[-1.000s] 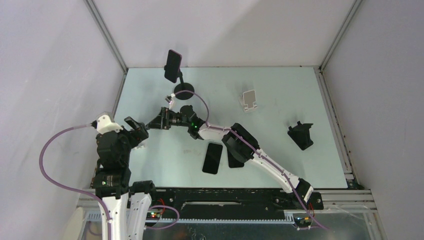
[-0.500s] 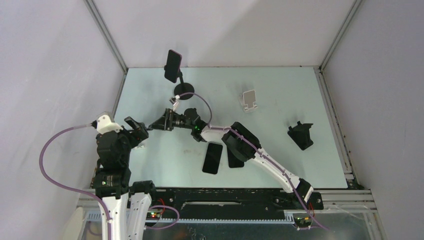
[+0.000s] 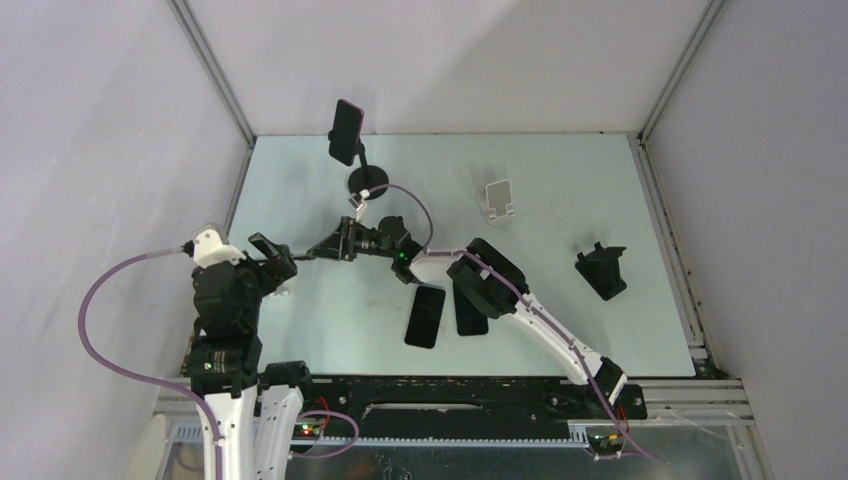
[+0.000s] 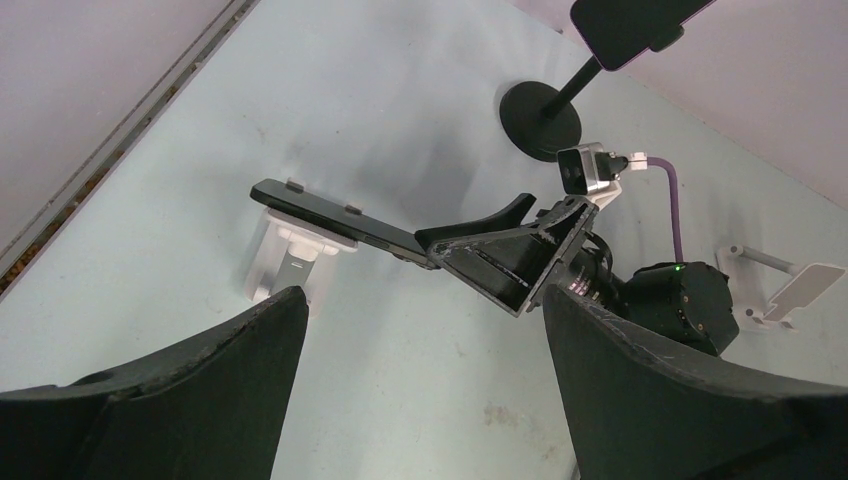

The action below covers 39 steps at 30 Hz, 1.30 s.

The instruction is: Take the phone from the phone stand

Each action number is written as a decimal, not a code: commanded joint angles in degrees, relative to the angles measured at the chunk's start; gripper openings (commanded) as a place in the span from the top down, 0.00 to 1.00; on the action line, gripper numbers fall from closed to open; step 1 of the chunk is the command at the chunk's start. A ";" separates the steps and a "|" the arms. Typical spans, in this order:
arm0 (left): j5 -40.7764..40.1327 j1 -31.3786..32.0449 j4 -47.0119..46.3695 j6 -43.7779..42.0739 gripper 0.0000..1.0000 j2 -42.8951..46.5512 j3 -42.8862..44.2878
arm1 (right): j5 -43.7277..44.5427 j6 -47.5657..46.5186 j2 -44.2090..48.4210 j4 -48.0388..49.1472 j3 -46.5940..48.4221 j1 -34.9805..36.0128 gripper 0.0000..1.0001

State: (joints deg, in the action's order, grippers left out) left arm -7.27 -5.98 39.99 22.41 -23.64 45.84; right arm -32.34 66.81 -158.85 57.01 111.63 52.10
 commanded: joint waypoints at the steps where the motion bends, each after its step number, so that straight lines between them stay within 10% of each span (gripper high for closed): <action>1: 0.59 -0.53 -1.72 -1.23 0.05 -0.42 -0.49 | -0.26 -2.12 4.76 3.65 -0.67 -1.21 0.39; 39: 0.63 -0.53 -1.75 -1.23 0.05 -0.26 -0.52 | 0.05 -3.91 -0.21 -3.70 7.48 1.14 0.07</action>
State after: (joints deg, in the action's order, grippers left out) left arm -7.27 -5.98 39.99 22.41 -23.64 45.84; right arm -32.75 64.55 -158.45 54.17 116.64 52.73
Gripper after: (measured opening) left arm 0.952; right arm 0.924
